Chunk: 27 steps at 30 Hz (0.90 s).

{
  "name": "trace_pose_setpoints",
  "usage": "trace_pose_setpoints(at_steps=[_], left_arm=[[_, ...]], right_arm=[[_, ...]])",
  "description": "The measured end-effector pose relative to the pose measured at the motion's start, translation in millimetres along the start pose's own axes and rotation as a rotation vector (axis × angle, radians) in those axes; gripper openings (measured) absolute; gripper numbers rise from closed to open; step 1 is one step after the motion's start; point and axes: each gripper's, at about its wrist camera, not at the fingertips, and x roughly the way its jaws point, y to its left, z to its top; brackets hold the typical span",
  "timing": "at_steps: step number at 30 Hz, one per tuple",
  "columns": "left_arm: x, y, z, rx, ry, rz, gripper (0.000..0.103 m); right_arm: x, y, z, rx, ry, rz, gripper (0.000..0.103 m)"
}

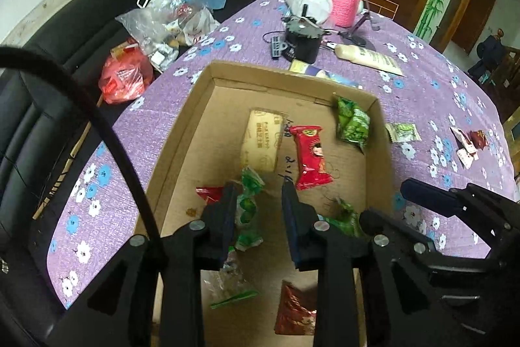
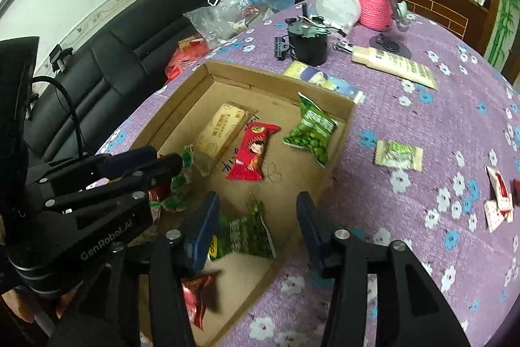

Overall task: Organize snacks
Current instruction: 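Lower both candies into the box and open both tools, then move both tools back toward the remaining packets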

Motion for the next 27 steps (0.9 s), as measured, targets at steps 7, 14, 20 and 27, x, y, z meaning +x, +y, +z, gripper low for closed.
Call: trace_pose_setpoints(at_steps=[7, 14, 20, 27], left_arm=[[-14.9, -35.8, -13.1, 0.014, -0.005, -0.047, 0.036], [-17.9, -106.2, -19.3, 0.07, 0.023, -0.173, 0.036], [5.5, -161.8, -2.2, 0.114, 0.052, -0.167, 0.035], [31.2, -192.4, 38.1, 0.13, 0.062, -0.101, 0.035]], right_arm=[[-28.7, -23.9, -31.1, 0.047, -0.02, 0.002, 0.064], [-66.0, -92.2, -84.5, 0.139, -0.031, -0.08, 0.067], [-97.2, -182.7, -108.8, 0.25, -0.052, -0.205, 0.067], [-98.2, -237.6, -59.3, 0.2, -0.118, -0.254, 0.072]])
